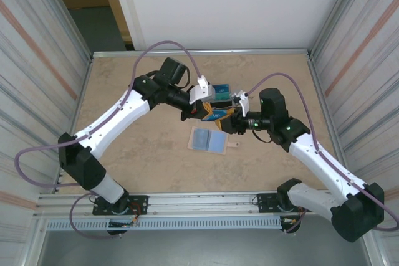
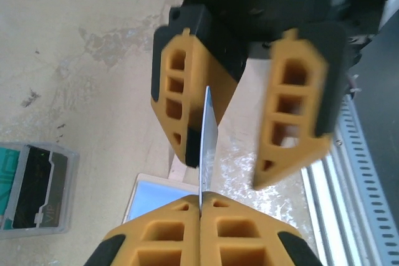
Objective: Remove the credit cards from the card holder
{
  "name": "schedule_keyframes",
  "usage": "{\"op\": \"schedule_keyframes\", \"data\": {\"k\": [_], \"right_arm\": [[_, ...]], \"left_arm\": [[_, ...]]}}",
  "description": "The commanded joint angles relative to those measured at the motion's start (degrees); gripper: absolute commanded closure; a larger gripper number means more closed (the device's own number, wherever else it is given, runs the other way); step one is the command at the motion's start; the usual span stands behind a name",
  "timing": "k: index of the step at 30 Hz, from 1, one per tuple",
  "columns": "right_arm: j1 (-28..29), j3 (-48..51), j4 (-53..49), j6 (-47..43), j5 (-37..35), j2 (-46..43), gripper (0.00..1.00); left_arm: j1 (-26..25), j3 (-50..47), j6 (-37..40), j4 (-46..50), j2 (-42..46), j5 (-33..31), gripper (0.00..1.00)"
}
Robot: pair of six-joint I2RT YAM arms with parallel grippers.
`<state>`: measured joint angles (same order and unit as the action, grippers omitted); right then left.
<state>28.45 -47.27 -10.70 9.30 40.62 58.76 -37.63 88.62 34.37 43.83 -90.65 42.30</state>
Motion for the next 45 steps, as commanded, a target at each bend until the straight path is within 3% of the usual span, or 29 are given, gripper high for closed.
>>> {"op": "schedule_keyframes", "data": {"k": [1,6,7,8,12,19,29,45], "right_arm": [[-0.63,-0.84,-0.67,0.33,-3.27,-1.68,0.50],[-1.53,1.50,0.41,4.03,-14.36,-7.11,0.32],[-1.70,1.65,0.25,4.91,-17.18,-8.02,0.21],[-1.84,1.65,-0.13,5.75,-19.69,-8.81,0.00],[-2.26,1.28,-2.37,8.80,-29.47,-11.61,0.01],[-2.30,0.24,-7.11,12.98,-40.51,-13.47,0.01],[-2.16,0.57,-9.36,15.37,-43.97,-15.55,0.01],[-2.17,1.25,-8.39,16.27,-43.76,-14.67,0.01]], "left_arm": [[0.77,1.18,0.93,-4.50,-2.27,-6.12,1.00],[2.89,1.10,1.49,-13.63,-5.24,-8.91,1.00],[3.24,1.10,2.14,-15.55,-6.14,-9.60,1.00],[3.38,1.12,2.92,-17.12,-6.92,-10.06,1.00],[4.04,2.81,5.79,-22.70,-11.99,-12.13,1.00],[6.04,11.95,4.72,-25.00,-23.16,-8.97,1.00],[7.23,20.16,5.10,-25.52,-34.02,-6.21,1.00],[8.62,23.76,4.48,-26.01,-40.88,-6.89,1.00]]}}
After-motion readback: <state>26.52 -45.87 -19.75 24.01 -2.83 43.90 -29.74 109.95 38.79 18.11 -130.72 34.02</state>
